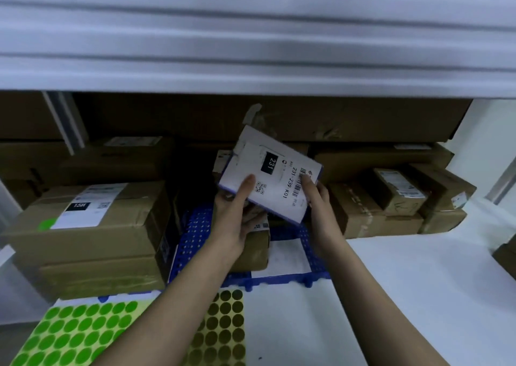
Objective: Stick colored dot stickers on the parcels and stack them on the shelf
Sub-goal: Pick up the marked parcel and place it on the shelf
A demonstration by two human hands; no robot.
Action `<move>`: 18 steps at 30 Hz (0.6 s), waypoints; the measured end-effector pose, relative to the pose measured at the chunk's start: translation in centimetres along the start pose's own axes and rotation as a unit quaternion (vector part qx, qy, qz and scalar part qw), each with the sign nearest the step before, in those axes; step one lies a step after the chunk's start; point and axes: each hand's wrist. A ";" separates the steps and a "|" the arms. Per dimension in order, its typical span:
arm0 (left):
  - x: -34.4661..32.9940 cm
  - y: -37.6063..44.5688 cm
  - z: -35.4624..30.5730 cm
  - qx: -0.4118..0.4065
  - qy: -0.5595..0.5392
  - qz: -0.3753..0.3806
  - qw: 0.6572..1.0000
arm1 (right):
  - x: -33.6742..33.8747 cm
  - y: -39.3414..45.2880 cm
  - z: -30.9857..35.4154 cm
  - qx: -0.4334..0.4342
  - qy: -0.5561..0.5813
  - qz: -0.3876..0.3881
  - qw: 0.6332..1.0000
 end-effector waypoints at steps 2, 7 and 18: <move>0.2 -0.2 0.8 0.024 -0.015 0.001 1.000 | -0.4 0.0 -0.5 -0.016 0.014 -0.010 1.000; 2.0 -0.4 0.9 0.044 0.049 0.008 0.998 | 1.0 1.4 -0.5 -0.036 -0.035 0.014 0.999; 3.6 -1.0 -2.3 0.099 0.361 0.087 0.923 | 3.8 5.5 5.1 -0.069 -0.256 0.334 0.905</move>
Point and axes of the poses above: each hand's wrist, its own y-axis towards the middle knuckle, its own x-axis out of the back of the hand, z = x × y, and after that the axes turned 15 degrees about x, right-handed
